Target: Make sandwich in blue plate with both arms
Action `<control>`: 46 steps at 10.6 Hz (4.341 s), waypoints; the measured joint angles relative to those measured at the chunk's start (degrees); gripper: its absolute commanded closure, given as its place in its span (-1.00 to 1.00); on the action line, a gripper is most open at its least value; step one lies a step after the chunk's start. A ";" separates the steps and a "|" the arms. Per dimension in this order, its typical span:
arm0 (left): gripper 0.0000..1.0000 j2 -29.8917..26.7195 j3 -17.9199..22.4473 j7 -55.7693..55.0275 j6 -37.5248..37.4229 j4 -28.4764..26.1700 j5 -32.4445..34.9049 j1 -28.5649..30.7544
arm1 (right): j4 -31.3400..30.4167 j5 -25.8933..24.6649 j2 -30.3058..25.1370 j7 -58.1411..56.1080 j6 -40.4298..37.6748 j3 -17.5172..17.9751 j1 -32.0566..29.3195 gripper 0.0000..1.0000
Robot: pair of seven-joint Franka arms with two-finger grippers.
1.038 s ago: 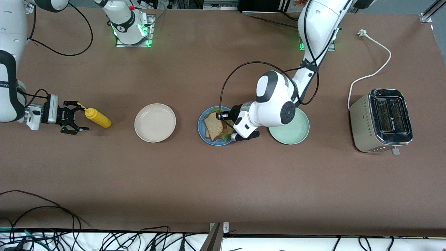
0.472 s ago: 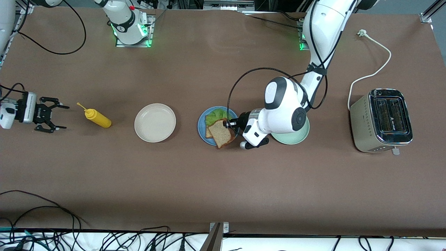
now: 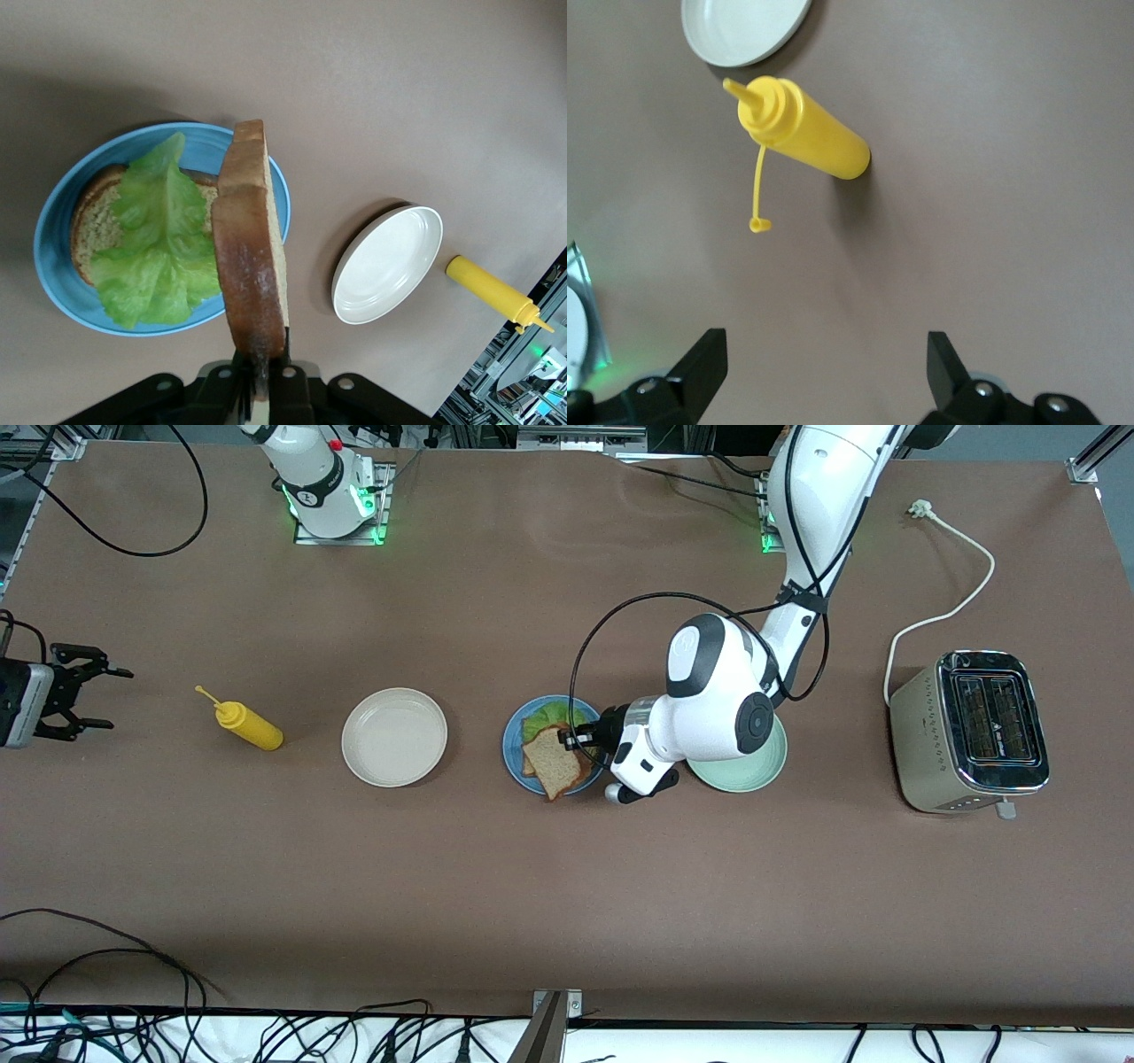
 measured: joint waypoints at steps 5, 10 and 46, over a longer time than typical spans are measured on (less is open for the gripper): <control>1.00 0.50 -0.55 -1.99 -0.37 0.17 0.00 -2.05 | 0.10 -19.18 -12.54 44.84 -0.05 13.31 1.71 -1.00; 0.56 1.66 -0.32 -1.85 -0.32 0.13 0.00 -3.02 | -0.34 -25.33 -17.86 78.71 -1.89 24.43 1.97 -1.00; -1.00 -26.27 12.79 31.04 -32.31 0.68 48.46 18.62 | 4.55 -22.17 -25.32 92.63 -6.31 24.84 2.48 -1.00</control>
